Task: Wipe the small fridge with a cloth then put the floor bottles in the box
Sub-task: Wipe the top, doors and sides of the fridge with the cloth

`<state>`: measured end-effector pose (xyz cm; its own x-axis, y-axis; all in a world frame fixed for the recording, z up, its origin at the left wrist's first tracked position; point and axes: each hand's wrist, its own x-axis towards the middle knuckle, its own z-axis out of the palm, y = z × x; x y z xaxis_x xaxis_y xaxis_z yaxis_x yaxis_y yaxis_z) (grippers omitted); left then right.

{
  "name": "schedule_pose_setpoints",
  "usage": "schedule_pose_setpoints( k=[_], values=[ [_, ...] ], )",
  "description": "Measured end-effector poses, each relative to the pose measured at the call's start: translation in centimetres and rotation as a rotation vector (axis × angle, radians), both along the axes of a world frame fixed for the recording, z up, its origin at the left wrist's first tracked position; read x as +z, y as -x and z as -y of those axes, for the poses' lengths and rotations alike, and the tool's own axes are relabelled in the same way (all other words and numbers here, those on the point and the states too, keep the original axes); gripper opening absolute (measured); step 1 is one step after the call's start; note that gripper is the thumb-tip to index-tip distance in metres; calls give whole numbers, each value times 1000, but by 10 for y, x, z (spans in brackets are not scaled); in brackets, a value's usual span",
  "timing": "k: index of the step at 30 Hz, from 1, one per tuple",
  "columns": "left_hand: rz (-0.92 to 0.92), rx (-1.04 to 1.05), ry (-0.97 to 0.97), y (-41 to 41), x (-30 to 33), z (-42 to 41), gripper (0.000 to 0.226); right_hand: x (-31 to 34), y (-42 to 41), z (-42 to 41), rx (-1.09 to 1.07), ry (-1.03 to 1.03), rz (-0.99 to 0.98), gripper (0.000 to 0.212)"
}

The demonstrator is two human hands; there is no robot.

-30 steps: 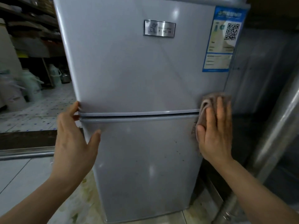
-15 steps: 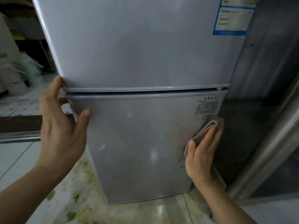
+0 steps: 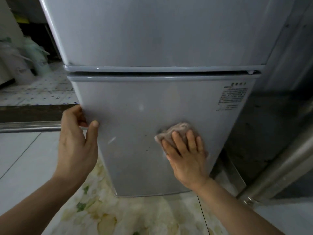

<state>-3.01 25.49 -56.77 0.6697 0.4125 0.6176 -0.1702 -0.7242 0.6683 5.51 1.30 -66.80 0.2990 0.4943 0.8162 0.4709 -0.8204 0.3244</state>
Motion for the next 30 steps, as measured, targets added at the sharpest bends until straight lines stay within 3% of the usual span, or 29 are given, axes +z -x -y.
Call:
schedule_pose_setpoints(
  k=[3,6,10,12,14,19,21,23,27,30],
  values=[
    [-17,-4,-1,1,2,0,30,6,-3,21,25,201,79,68],
    [-4,12,6,2,3,3,30,52,-12,33,49,269,193,76],
    [-22,-6,43,1,4,3,30,111,-17,-4,37,7,205,69],
    [-24,-23,48,2,5,1,31,110,-12,-30,46,-136,163,65],
    [-18,-46,57,2,6,-1,30,88,-5,-52,42,-143,166,64],
    [-61,-105,84,8,13,-6,27,37,11,-55,113,489,208,73],
    [-109,-152,80,14,18,-13,31,48,12,-48,113,595,211,74],
    [-152,-218,66,23,22,-20,42,75,11,-50,97,544,259,75],
    [-188,-207,1,37,20,-36,56,128,3,-79,68,188,263,71],
    [-184,-140,3,44,20,-48,55,112,11,-97,40,200,258,73]
  ],
)
